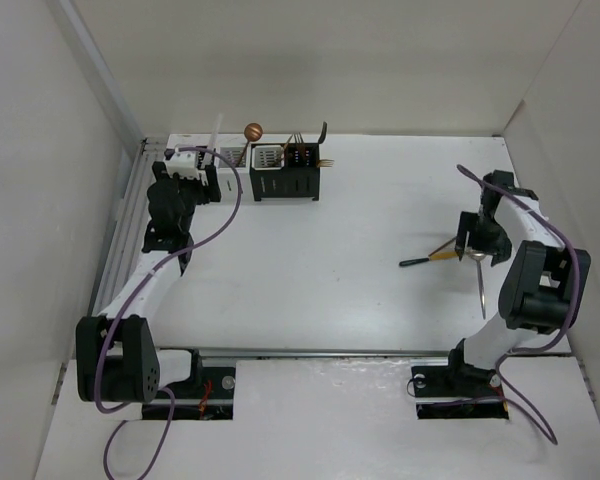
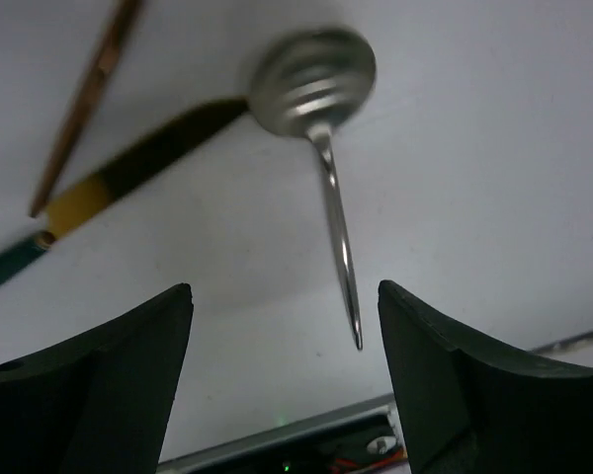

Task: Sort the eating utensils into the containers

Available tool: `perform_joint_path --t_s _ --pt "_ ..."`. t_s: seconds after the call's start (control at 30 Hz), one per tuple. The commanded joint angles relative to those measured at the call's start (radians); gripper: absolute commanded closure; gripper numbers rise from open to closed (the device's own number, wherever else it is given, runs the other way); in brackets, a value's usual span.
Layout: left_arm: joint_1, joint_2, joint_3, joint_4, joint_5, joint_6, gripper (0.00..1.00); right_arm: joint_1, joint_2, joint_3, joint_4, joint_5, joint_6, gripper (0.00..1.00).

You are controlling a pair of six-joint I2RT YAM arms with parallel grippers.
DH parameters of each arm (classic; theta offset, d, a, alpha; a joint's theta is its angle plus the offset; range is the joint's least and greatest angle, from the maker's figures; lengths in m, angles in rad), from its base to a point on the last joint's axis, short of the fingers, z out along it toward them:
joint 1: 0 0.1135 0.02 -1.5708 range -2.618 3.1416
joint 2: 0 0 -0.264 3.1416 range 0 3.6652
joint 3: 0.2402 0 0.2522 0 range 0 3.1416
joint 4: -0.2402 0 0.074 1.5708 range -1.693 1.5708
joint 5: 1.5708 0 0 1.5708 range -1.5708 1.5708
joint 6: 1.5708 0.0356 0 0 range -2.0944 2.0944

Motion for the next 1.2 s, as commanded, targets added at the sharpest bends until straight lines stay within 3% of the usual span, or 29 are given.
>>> perform_joint_path --t_s 0.0,0.33,0.57,0.6,0.7,0.77,0.8,1.0,1.17 --pt "0.002 0.004 -0.027 0.129 -0.029 -0.013 0.24 -0.049 -0.044 0.019 -0.071 0.047 -0.024 0.22" --pt "0.013 0.014 -0.061 0.186 -0.085 -0.013 0.23 -0.089 0.249 0.087 -0.14 0.011 -0.096 0.37" --pt "0.033 0.041 -0.051 0.196 -0.095 -0.004 0.23 -0.135 0.31 0.107 -0.12 0.011 -0.107 0.52" --pt "0.033 0.05 -0.051 0.196 -0.104 -0.004 0.23 -0.135 0.322 0.107 -0.111 0.011 -0.107 0.56" --pt "0.033 0.061 -0.041 0.196 -0.105 -0.004 0.23 -0.135 0.35 0.116 -0.102 0.0 -0.117 0.77" --pt "0.033 0.061 -0.021 0.196 -0.092 -0.004 0.23 -0.135 0.35 0.107 -0.091 0.0 -0.117 0.96" --pt "0.033 0.061 -0.021 0.187 -0.092 -0.004 0.23 -0.135 0.35 0.107 -0.079 0.014 -0.117 1.0" --pt "0.033 0.061 0.013 0.141 -0.063 0.007 0.23 -0.135 0.266 0.099 -0.058 0.106 -0.107 1.0" --pt "0.033 0.041 0.05 0.046 0.02 0.007 0.23 -0.135 0.065 0.18 -0.048 0.155 -0.056 1.0"
